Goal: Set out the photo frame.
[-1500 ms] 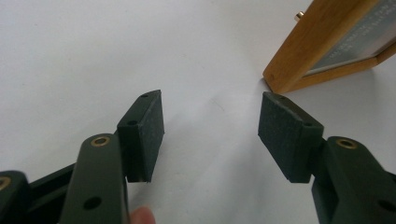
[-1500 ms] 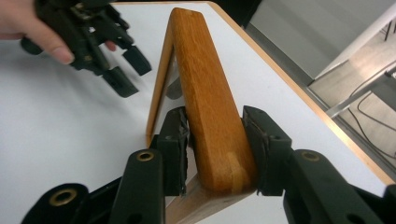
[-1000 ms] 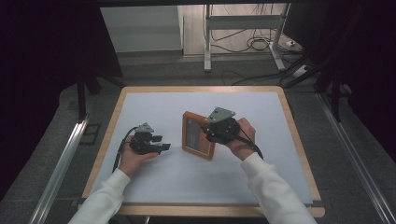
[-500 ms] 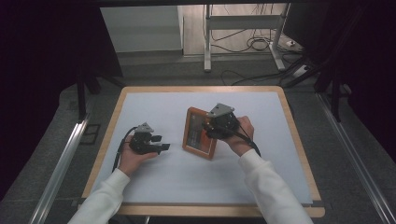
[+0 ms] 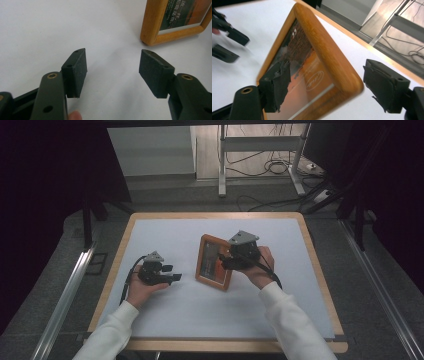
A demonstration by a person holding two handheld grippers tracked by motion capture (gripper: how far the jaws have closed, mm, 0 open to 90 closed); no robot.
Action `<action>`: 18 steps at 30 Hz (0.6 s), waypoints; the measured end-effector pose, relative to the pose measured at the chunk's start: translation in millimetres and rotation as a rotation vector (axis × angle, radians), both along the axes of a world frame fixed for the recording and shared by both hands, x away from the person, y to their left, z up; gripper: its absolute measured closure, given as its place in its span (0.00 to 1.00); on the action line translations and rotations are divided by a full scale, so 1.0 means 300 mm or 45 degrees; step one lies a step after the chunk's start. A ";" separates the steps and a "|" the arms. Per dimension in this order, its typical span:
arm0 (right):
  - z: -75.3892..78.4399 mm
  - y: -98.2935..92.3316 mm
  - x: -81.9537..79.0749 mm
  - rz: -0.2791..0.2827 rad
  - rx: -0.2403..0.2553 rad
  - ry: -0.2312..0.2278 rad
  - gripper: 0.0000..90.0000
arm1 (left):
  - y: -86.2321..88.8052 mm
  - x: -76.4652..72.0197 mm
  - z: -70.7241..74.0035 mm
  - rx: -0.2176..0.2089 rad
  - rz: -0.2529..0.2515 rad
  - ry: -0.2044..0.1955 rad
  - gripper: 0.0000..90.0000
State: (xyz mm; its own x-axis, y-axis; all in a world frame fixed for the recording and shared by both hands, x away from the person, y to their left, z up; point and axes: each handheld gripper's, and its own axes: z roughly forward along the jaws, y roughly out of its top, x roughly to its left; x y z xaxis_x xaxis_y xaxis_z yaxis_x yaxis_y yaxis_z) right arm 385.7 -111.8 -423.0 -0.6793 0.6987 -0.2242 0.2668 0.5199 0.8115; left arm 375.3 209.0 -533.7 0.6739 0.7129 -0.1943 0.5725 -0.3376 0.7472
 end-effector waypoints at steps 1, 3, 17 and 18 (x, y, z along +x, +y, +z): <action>0.002 -0.010 -0.006 -0.007 0.013 0.001 0.23 | -0.001 -0.001 0.000 0.000 -0.001 0.003 0.43; 0.001 -0.032 -0.021 -0.014 0.041 0.007 0.22 | -0.005 -0.004 0.002 -0.001 -0.004 -0.002 0.43; -0.120 -0.198 -0.173 -0.008 0.166 0.089 0.25 | -0.028 -0.053 0.004 0.021 0.015 -0.027 0.40; -0.130 -0.207 -0.178 -0.006 0.178 0.095 0.26 | -0.030 -0.057 0.005 0.018 0.024 -0.031 0.40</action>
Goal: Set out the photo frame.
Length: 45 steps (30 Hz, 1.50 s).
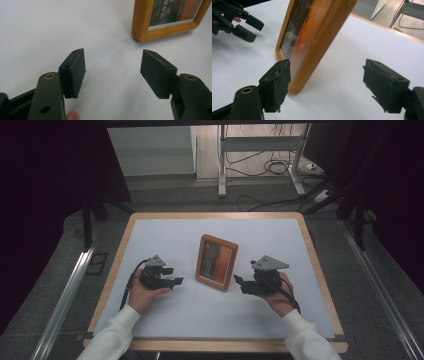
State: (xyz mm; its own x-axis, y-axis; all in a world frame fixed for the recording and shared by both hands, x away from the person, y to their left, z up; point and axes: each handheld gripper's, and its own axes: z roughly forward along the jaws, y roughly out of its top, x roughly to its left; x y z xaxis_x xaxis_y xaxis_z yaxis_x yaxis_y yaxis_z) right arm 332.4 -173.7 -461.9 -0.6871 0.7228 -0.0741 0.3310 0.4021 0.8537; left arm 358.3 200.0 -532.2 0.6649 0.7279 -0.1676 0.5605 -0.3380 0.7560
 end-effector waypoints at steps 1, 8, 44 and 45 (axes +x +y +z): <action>-0.009 -0.008 -0.005 0.003 0.012 0.007 0.28 | -0.002 -0.004 0.001 -0.006 0.008 -0.003 0.40; -0.056 -0.021 -0.026 0.059 -0.030 0.037 0.62 | -0.015 -0.034 0.014 0.023 0.022 -0.038 0.38; -0.212 0.235 0.004 0.234 -0.273 0.109 1.00 | -0.027 -0.053 0.001 0.053 -0.036 -0.040 0.37; -0.212 0.234 0.004 0.233 -0.273 0.110 1.00 | -0.028 -0.053 0.001 0.058 -0.036 -0.040 0.37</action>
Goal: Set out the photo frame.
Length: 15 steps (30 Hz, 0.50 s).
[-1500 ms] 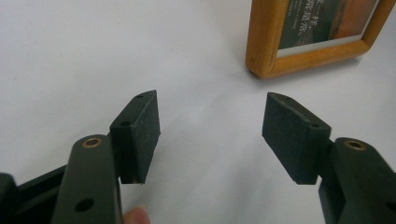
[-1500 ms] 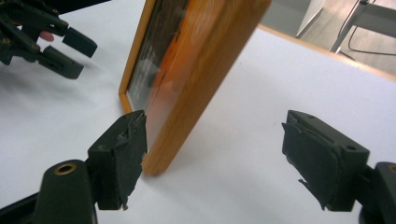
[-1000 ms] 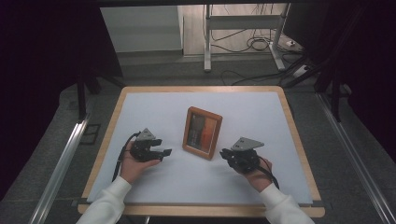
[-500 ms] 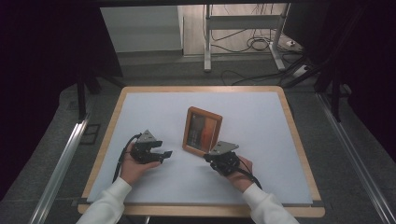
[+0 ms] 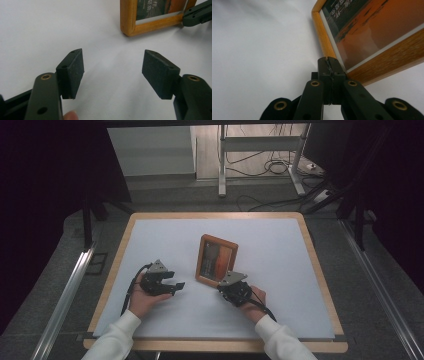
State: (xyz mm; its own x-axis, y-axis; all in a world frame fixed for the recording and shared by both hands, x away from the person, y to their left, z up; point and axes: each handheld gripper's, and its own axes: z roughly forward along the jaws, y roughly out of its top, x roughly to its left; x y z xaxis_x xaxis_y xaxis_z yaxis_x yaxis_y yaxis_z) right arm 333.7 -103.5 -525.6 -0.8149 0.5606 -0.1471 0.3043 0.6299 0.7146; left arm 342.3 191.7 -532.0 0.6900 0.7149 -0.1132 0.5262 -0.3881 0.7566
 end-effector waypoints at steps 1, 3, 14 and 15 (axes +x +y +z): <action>0.000 -0.002 0.001 -0.002 0.003 0.004 1.00 | -0.001 -0.001 0.000 -0.001 -0.001 0.000 0.37; 0.001 -0.007 0.003 -0.002 -0.001 0.002 1.00 | -0.001 -0.002 0.002 -0.001 -0.004 -0.002 0.37; 0.002 -0.045 0.018 -0.049 0.003 -0.001 1.00 | 0.001 -0.001 0.001 -0.006 -0.003 -0.001 0.36; 0.002 -0.047 0.019 -0.050 0.002 -0.002 1.00 | 0.002 -0.001 0.002 -0.007 -0.002 -0.001 0.36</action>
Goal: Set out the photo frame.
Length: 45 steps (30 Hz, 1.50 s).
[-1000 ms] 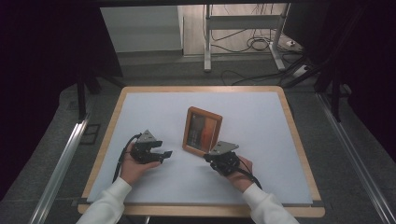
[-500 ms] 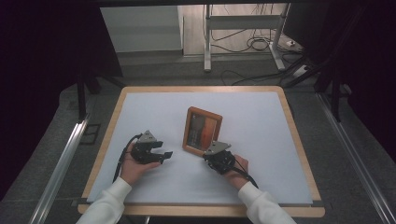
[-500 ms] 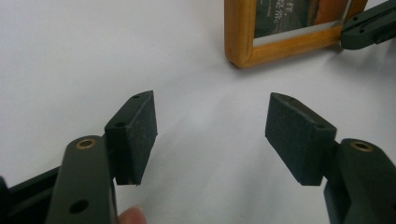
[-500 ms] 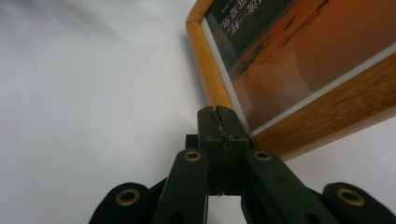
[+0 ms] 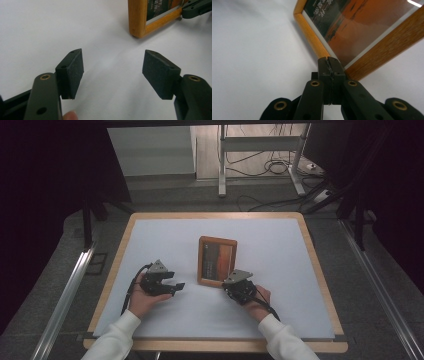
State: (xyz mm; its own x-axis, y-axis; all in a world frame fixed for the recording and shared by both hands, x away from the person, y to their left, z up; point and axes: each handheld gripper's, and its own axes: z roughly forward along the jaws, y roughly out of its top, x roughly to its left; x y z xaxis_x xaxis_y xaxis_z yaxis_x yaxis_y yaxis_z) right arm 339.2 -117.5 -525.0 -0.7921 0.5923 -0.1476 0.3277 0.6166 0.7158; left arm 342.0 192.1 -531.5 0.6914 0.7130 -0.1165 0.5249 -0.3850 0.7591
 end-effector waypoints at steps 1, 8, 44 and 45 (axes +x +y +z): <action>0.000 -0.002 0.001 0.000 0.001 -0.001 1.00 | 0.000 0.000 0.000 -0.001 0.000 0.001 0.36; 0.002 -0.008 0.005 -0.013 0.007 -0.007 1.00 | -0.002 0.001 -0.002 0.004 -0.001 0.001 0.36; 0.052 -0.055 0.004 -0.014 0.113 -0.001 0.98 | -0.013 0.004 -0.003 -0.001 -0.008 -0.002 0.37; 0.055 -0.058 0.005 -0.015 0.122 -0.003 0.98 | -0.013 0.002 -0.002 -0.004 -0.007 -0.002 0.37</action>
State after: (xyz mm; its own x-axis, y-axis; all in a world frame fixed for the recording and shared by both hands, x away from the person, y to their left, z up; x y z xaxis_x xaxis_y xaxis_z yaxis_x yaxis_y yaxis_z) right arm 340.7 -134.9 -508.5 -0.7846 0.6132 -0.0915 0.3330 0.5413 0.7721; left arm 342.7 188.2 -532.0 0.6953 0.7090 -0.1179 0.5217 -0.3850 0.7613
